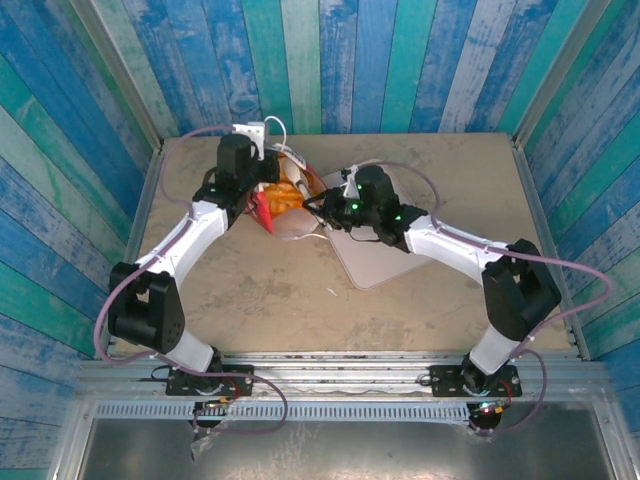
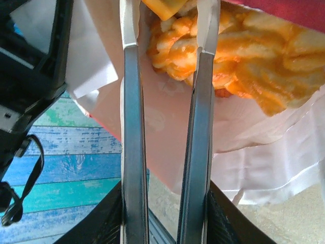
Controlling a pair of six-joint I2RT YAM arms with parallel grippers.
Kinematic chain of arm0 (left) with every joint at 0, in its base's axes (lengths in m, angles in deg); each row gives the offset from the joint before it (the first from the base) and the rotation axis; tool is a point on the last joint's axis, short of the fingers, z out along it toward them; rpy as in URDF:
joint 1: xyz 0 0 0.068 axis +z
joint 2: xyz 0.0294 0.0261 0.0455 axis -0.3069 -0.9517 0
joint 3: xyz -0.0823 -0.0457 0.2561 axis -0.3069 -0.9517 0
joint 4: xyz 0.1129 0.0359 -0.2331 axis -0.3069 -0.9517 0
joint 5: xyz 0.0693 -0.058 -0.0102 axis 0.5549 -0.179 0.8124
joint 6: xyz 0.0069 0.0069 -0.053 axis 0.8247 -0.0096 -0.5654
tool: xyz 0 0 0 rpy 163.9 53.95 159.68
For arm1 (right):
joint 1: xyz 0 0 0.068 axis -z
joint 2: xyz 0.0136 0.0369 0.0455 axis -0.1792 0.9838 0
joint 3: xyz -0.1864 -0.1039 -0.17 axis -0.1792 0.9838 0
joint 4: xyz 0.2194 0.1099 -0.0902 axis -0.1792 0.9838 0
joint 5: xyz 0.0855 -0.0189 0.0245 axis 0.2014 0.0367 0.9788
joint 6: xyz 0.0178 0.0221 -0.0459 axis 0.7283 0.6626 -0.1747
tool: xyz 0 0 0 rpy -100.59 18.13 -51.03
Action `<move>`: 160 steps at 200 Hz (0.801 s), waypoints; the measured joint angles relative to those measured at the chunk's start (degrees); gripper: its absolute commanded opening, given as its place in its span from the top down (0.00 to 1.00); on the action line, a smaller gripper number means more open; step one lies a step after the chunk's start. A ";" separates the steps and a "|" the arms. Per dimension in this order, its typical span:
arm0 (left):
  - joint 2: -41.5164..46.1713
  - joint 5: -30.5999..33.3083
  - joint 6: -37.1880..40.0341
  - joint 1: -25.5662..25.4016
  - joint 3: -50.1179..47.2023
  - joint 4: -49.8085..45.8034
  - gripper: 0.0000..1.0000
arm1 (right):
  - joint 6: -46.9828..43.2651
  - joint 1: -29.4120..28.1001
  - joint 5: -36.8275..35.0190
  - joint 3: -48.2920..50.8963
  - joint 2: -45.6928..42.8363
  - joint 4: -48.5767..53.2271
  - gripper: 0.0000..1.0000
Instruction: Take the fake bread out of the paper bag
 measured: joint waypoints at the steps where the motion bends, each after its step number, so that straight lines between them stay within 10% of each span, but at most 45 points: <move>1: 0.00 0.04 -0.04 0.00 0.02 0.00 0.93 | -0.04 0.00 0.00 0.02 -0.04 0.00 0.99; 160: -0.11 6.64 -0.22 0.00 2.84 -1.70 0.93 | -10.95 -0.48 1.75 8.35 -16.79 12.74 0.99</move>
